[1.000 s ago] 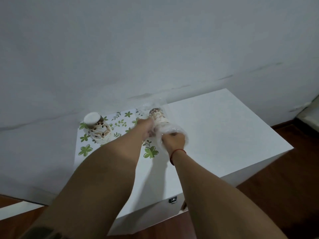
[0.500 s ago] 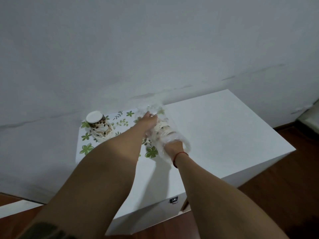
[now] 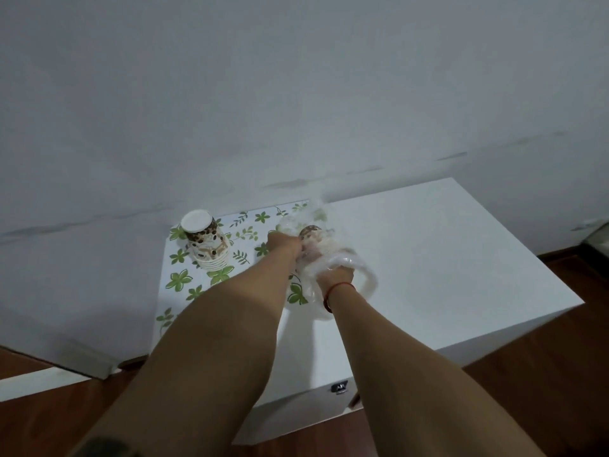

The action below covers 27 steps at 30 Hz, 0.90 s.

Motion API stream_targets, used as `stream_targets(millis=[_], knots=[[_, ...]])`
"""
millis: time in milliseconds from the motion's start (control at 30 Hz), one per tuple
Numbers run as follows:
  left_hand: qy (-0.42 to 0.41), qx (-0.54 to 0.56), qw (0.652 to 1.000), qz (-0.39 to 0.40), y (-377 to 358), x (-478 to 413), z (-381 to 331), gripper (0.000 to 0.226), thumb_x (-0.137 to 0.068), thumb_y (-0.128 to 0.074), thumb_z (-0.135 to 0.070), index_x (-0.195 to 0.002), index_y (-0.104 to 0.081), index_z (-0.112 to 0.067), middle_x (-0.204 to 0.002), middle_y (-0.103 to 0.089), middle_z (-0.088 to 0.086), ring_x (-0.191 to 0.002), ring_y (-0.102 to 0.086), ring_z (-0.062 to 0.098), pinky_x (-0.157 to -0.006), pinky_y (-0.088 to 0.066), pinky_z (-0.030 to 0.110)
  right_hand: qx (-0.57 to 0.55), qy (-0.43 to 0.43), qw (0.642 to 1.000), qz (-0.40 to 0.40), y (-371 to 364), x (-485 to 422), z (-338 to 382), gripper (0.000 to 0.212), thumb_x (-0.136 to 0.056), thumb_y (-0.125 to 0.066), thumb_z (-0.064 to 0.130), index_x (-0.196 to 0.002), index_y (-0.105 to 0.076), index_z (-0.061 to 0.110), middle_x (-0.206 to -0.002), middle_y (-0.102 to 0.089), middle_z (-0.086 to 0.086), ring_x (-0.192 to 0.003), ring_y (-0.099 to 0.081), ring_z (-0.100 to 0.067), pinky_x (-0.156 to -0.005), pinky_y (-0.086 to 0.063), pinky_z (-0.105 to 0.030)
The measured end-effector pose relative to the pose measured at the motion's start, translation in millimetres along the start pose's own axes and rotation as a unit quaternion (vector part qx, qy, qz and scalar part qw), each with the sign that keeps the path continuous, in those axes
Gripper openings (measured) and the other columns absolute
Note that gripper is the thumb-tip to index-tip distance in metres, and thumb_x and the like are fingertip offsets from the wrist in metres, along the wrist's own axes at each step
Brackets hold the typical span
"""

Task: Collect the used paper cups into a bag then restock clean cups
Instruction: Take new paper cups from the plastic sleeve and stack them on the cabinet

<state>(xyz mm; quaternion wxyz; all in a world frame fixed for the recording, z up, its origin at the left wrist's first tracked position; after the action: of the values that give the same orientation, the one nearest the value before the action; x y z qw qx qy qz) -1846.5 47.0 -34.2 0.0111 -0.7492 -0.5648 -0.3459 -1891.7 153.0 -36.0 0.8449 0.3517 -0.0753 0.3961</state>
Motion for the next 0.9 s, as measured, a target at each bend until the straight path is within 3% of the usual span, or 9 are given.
stream_targets(millis=[67, 167, 367, 433, 533, 633, 767, 833, 900], knots=[[-0.009, -0.008, 0.999, -0.034, 2.1, -10.4, 0.0, 0.034, -0.087, -0.060, 0.005, -0.120, -0.058, 0.005, -0.118, -0.067, 0.017, -0.102, -0.067, 0.030, -0.076, -0.056, 0.028, -0.006, 0.007, 0.998, -0.065, 12.1, 10.4, -4.7, 0.026, -0.094, -0.042, 0.007, -0.112, -0.060, 0.002, -0.116, -0.062, -0.017, -0.113, -0.056, -0.031, -0.086, -0.047, -0.023], [-0.020, -0.002, 0.997, -0.070, 1.5, -17.7, -2.9, 0.032, -0.090, -0.055, 0.004, -0.121, -0.061, 0.003, -0.122, -0.066, 0.018, -0.109, -0.065, 0.031, -0.089, -0.054, 0.031, -0.081, 0.016, 0.986, -0.146, 9.3, 26.5, -6.9, 0.026, -0.078, -0.060, 0.014, -0.056, -0.046, 0.012, -0.059, -0.050, -0.003, -0.065, -0.051, -0.025, -0.055, -0.037, -0.027], [-0.001, 0.000, 1.000, 0.027, -13.1, 14.0, -2.6, 0.041, -0.096, -0.052, -0.023, -0.131, -0.050, -0.001, -0.116, -0.065, 0.013, -0.105, -0.065, 0.028, -0.082, -0.053, 0.031, -0.065, -0.012, 0.982, -0.178, 15.2, 41.0, -11.7, 0.010, -0.076, -0.059, 0.015, -0.068, -0.058, 0.008, -0.070, -0.059, -0.006, -0.066, -0.055, -0.024, -0.059, -0.039, -0.026], [0.034, 0.005, 0.994, 0.101, -12.7, 23.0, 4.8, 0.040, -0.092, -0.054, -0.034, -0.119, -0.054, -0.004, -0.098, -0.067, 0.010, -0.091, -0.067, 0.028, -0.080, -0.058, 0.036, -0.044, -0.019, 0.983, -0.175, 18.5, 42.1, -10.4, 0.014, -0.077, -0.058, 0.014, -0.079, -0.067, 0.004, -0.082, -0.068, -0.012, -0.079, -0.065, -0.029, -0.066, -0.047, -0.028], [0.056, -0.020, 0.971, 0.234, -10.3, 37.1, 12.0, 0.024, -0.094, -0.059, -0.026, -0.093, -0.063, -0.003, -0.070, -0.071, 0.008, -0.053, -0.067, 0.018, -0.049, -0.056, 0.025, -0.015, -0.001, 0.983, -0.184, 18.8, 44.3, -8.5, 0.026, -0.083, -0.057, 0.017, -0.094, -0.071, -0.001, -0.098, -0.072, -0.016, -0.095, -0.067, -0.031, -0.080, -0.052, -0.032], [0.026, 0.004, 0.990, 0.142, -2.5, 32.4, 9.4, 0.039, -0.083, -0.073, -0.005, -0.117, -0.055, 0.004, -0.099, -0.070, 0.016, -0.065, -0.066, 0.019, -0.034, -0.048, 0.022, 0.009, 0.024, 0.984, -0.175, 13.0, 47.6, -9.4, 0.029, -0.087, -0.054, 0.022, -0.089, -0.070, -0.002, -0.093, -0.071, -0.017, -0.091, -0.067, -0.031, -0.074, -0.049, -0.033], [0.011, 0.034, 0.999, 0.025, -1.3, 25.4, 14.4, 0.055, -0.080, -0.070, 0.002, -0.129, -0.046, 0.009, -0.126, -0.060, 0.017, -0.106, -0.064, 0.026, -0.066, -0.056, 0.026, 0.082, 0.086, 0.974, -0.191, 10.2, 60.4, -7.5, 0.035, -0.092, -0.050, 0.030, -0.088, -0.067, -0.001, -0.091, -0.069, -0.016, -0.087, -0.066, -0.030, -0.069, -0.049, -0.033], [0.021, 0.065, 0.997, 0.046, -9.3, 28.8, 17.8, 0.041, -0.087, -0.056, 0.002, -0.126, -0.047, 0.011, -0.128, -0.058, 0.020, -0.113, -0.060, 0.030, -0.092, -0.052, 0.031, 0.110, 0.104, 0.968, -0.203, 12.2, 61.6, -9.6, 0.035, -0.094, -0.048, 0.031, -0.091, -0.065, 0.000, -0.092, -0.068, -0.015, -0.087, -0.065, -0.030, -0.068, -0.049, -0.033], [0.012, 0.059, 0.998, 0.035, -13.4, 28.4, 20.2, 0.040, -0.087, -0.057, -0.002, -0.124, -0.050, 0.011, -0.126, -0.059, 0.020, -0.113, -0.061, 0.030, -0.096, -0.052, 0.033, 0.135, 0.120, 0.962, -0.204, 17.1, 60.0, -12.9, 0.030, -0.094, -0.048, 0.029, -0.078, -0.059, 0.005, -0.082, -0.062, -0.012, -0.078, -0.060, -0.028, -0.064, -0.044, -0.033]])
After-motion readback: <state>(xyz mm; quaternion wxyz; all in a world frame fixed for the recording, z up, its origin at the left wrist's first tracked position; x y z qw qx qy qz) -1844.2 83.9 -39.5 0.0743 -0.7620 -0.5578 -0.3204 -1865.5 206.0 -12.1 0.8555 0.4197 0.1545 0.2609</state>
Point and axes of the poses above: each hand's wrist, its own x-axis away from the middle knuckle, its own y-axis out of the back of the hand, z = x × y, the point moved 4 cm from there along -x, towards the middle knuckle
